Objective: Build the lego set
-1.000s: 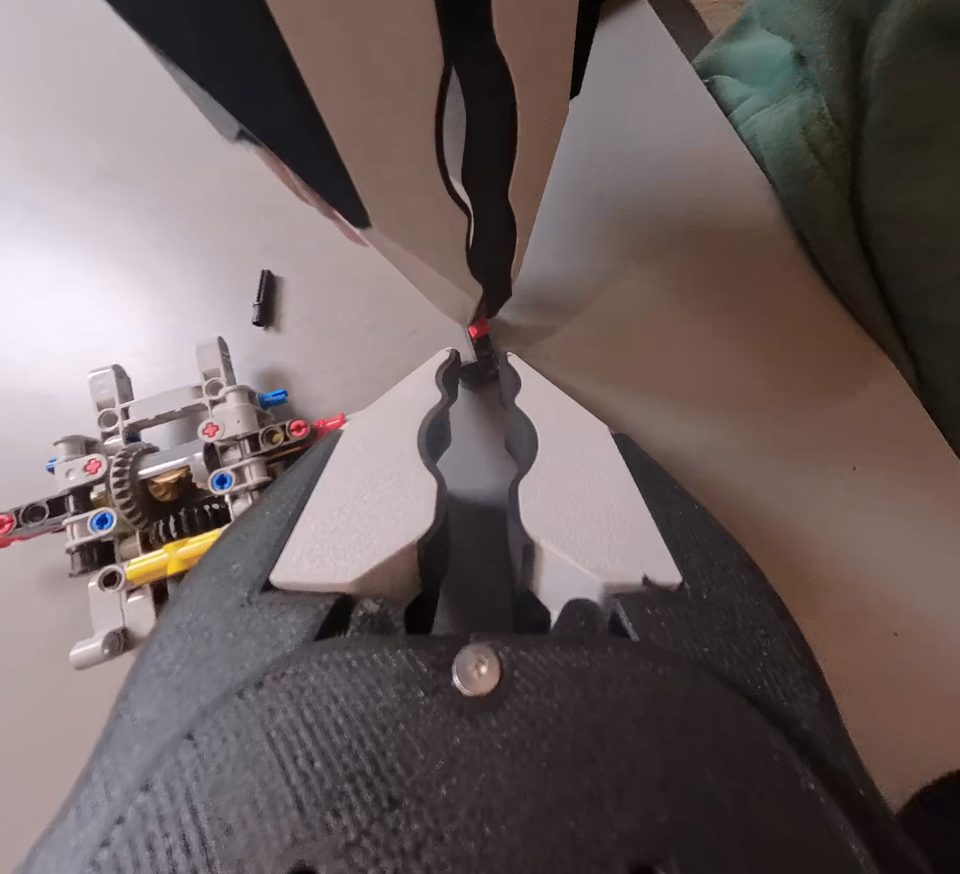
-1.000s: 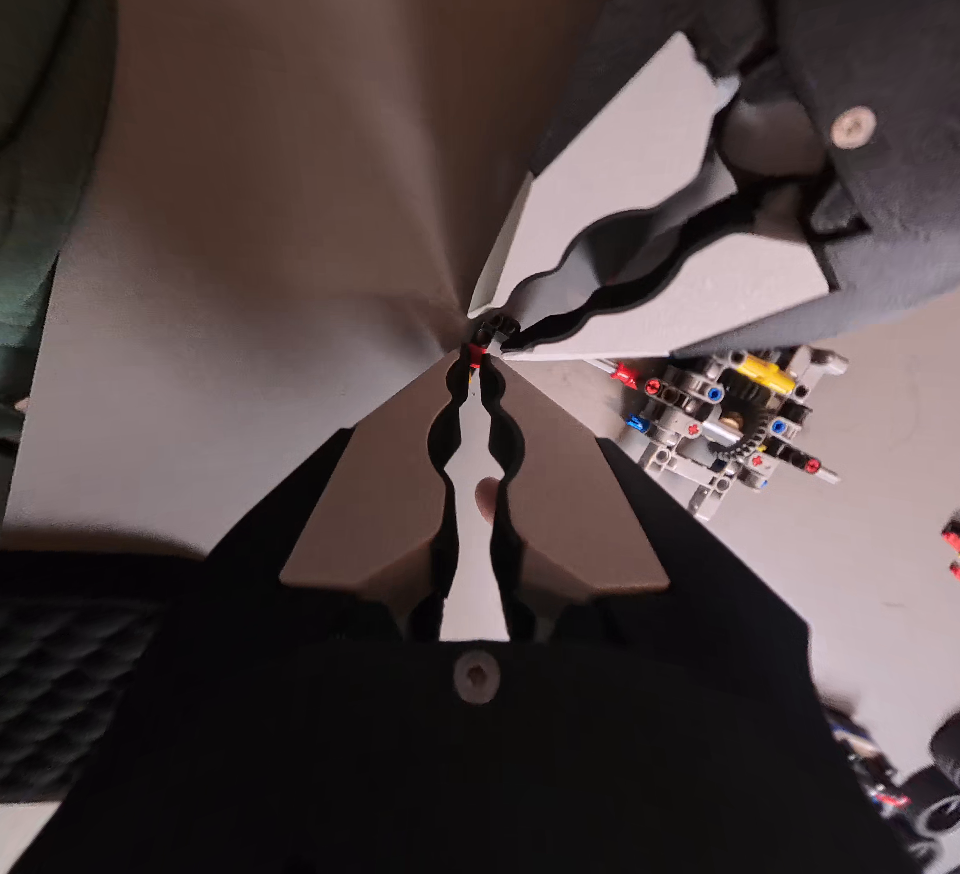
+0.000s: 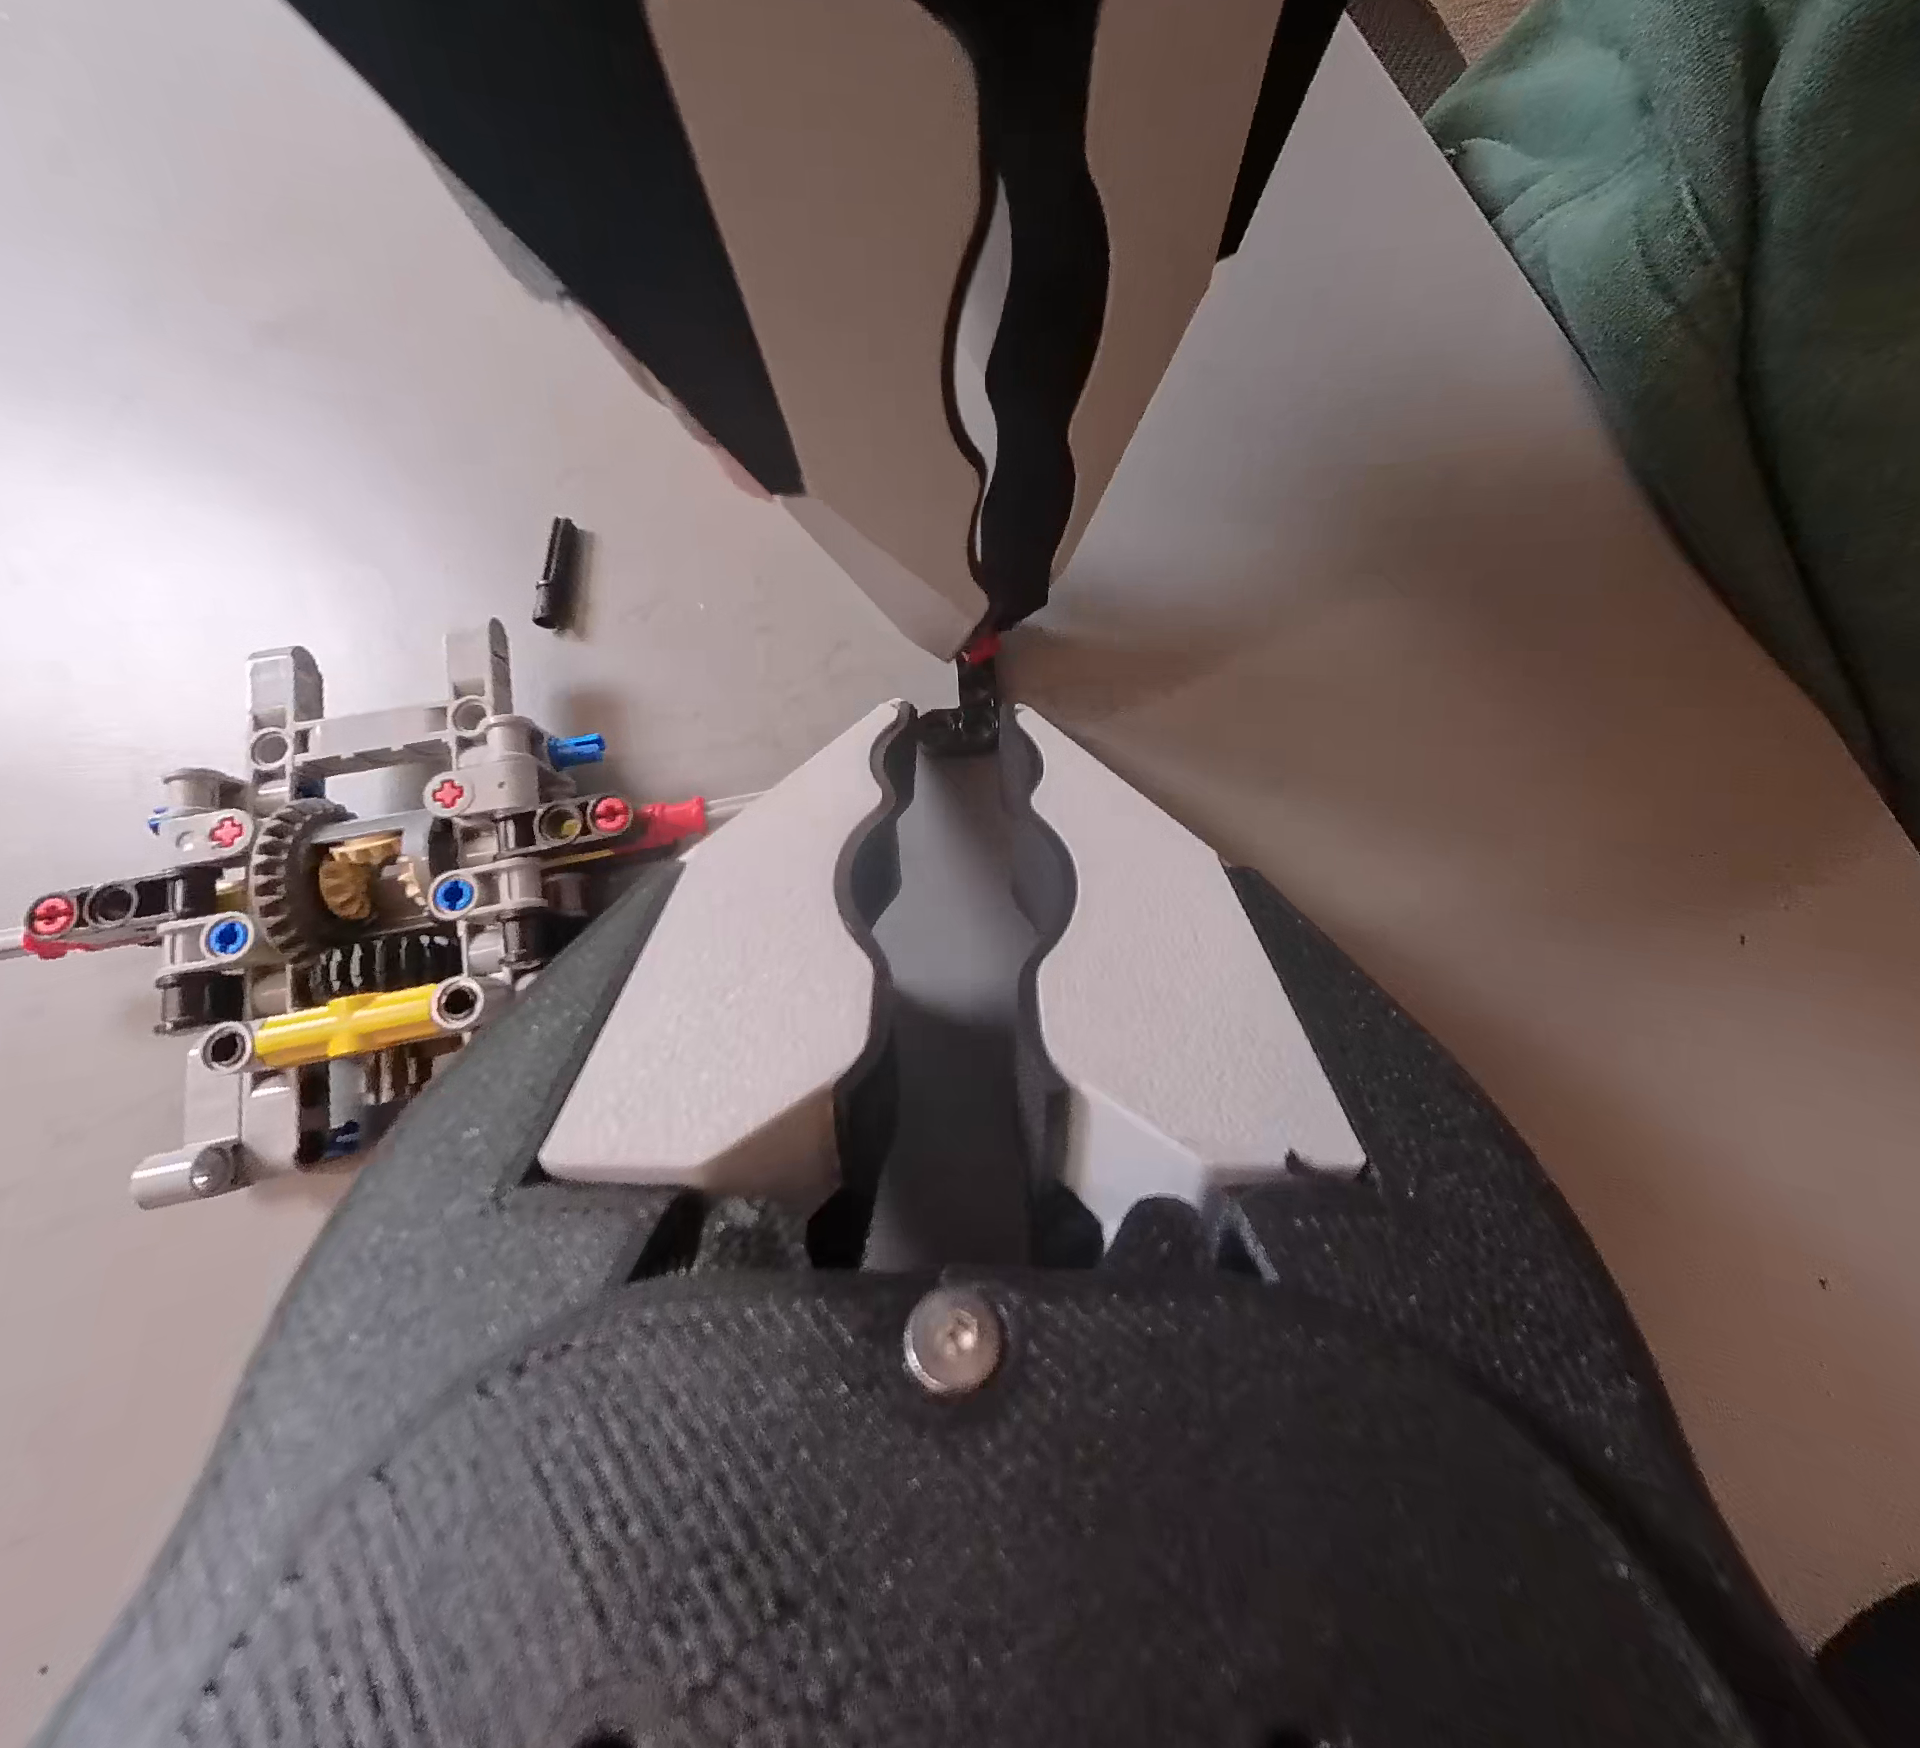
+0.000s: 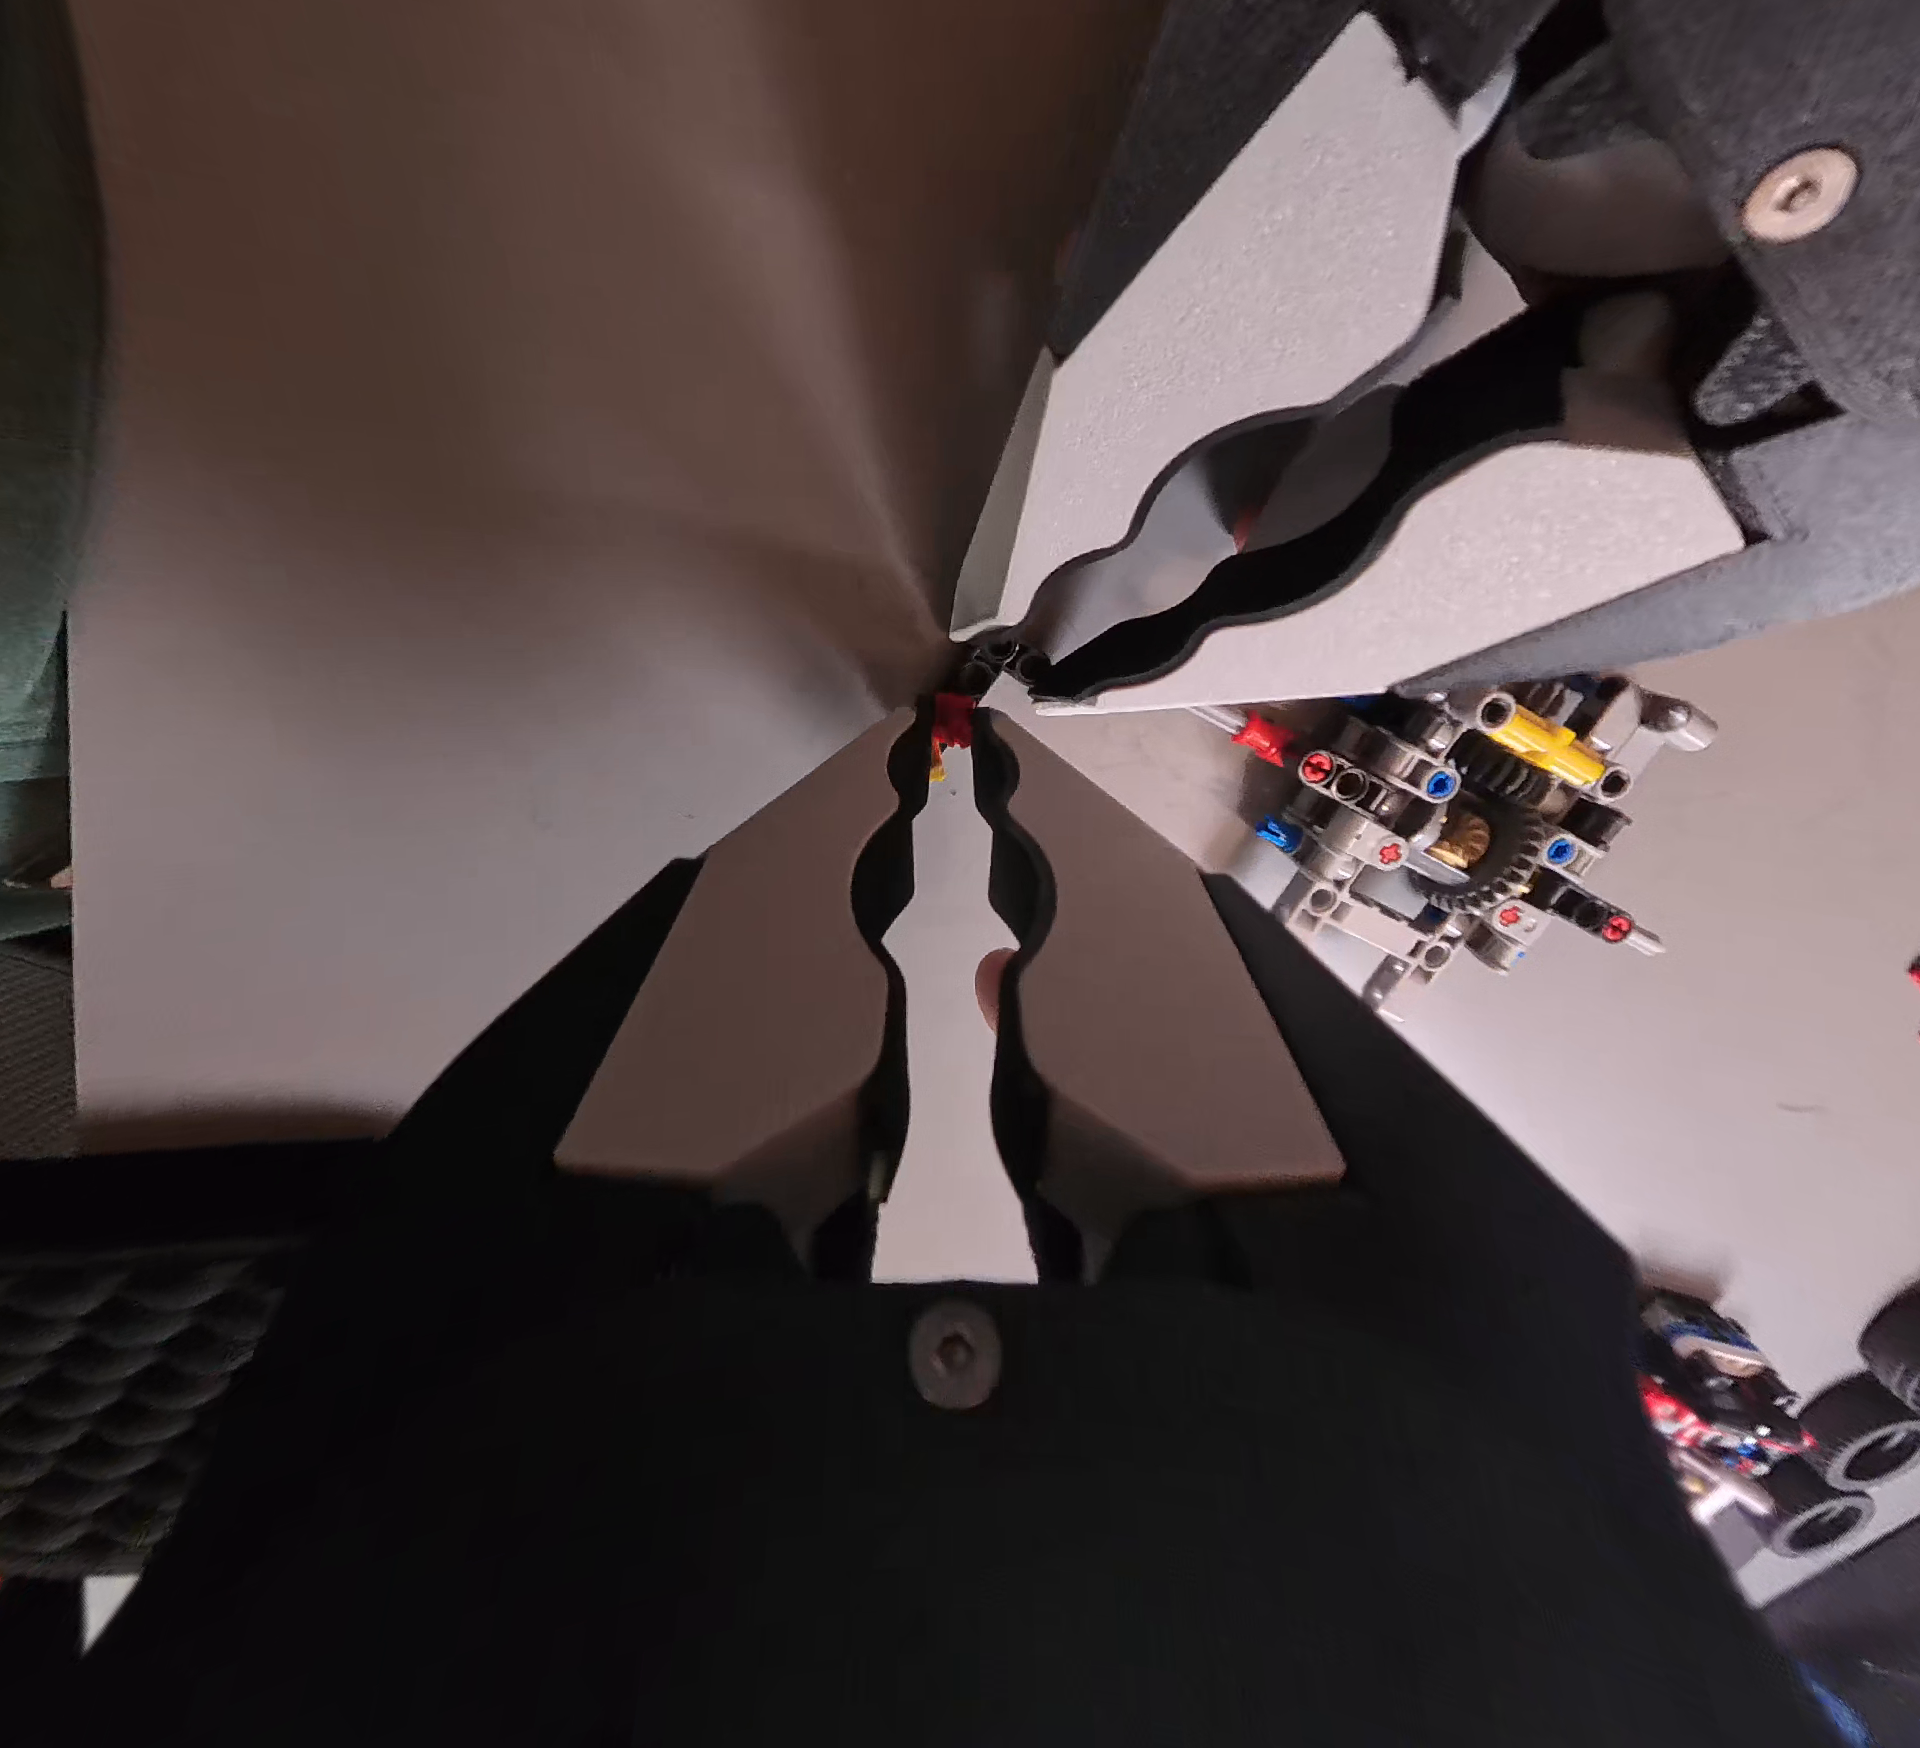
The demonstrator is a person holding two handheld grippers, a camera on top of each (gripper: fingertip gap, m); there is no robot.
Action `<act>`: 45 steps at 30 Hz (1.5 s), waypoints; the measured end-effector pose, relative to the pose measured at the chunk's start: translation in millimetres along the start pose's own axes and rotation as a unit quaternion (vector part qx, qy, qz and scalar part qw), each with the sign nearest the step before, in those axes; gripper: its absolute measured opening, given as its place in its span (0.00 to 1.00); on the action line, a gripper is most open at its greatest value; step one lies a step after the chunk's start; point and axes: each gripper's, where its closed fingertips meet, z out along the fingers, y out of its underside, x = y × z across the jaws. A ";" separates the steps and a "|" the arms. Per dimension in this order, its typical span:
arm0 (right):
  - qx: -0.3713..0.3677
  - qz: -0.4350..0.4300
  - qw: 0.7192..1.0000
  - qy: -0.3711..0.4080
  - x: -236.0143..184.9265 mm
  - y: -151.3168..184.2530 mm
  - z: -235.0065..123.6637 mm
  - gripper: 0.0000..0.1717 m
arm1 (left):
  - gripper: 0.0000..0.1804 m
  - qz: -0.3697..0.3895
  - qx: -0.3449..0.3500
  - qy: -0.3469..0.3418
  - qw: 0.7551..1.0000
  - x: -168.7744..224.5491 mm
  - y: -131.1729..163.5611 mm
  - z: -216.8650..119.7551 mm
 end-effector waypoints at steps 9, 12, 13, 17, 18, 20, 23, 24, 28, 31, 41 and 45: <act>-0.031 -0.198 0.979 -0.023 -4.9 -1.4 0.2 0.03 | 0.08 0.021 -0.002 0.059 0.998 4.1 -1.1 2.0; -0.042 -0.230 0.972 -0.034 -5.9 -1.7 0.3 0.03 | 0.08 0.027 -0.006 0.073 0.997 6.3 -1.3 2.5; -0.044 -0.229 0.972 -0.037 -6.1 -1.7 0.4 0.03 | 0.08 0.027 -0.006 0.073 0.997 6.5 -1.3 2.6; -0.046 -0.134 0.989 -0.037 -4.0 0.4 -2.9 0.14 | 0.08 0.014 -0.007 0.051 0.999 2.9 -0.6 1.7; -0.032 -0.099 0.994 -0.042 -5.3 -0.6 -6.7 0.14 | 0.08 0.009 -0.008 0.043 0.999 1.8 -0.3 1.4; 0.015 -0.014 0.999 -0.038 -4.6 -6.1 -14.8 0.13 | 0.08 -0.003 -0.009 0.021 1.000 -0.8 0.1 1.0; 0.043 0.083 0.996 -0.004 -0.9 0.4 -15.7 0.13 | 0.08 -0.029 -0.013 -0.014 0.999 -2.7 0.6 0.6; 0.049 0.113 0.992 0.014 1.3 3.0 -13.6 0.13 | 0.08 -0.037 -0.015 -0.026 0.999 -3.2 0.6 0.5; 0.085 0.218 0.971 0.050 5.7 5.8 -4.1 0.08 | 0.08 -0.064 -0.016 -0.065 0.996 -4.8 0.1 0.8; 0.096 0.239 0.963 0.078 10.3 6.4 -1.4 0.05 | 0.08 -0.085 -0.008 -0.081 0.993 -5.3 0.4 0.5; 0.055 0.065 0.994 0.067 8.9 5.4 -0.9 0.04 | 0.08 -0.058 -0.006 -0.053 0.997 -3.9 0.1 0.5; 0.024 -0.055 0.998 0.032 4.6 5.2 -1.2 0.04 | 0.08 -0.050 -0.002 -0.018 0.999 -2.1 -1.2 1.7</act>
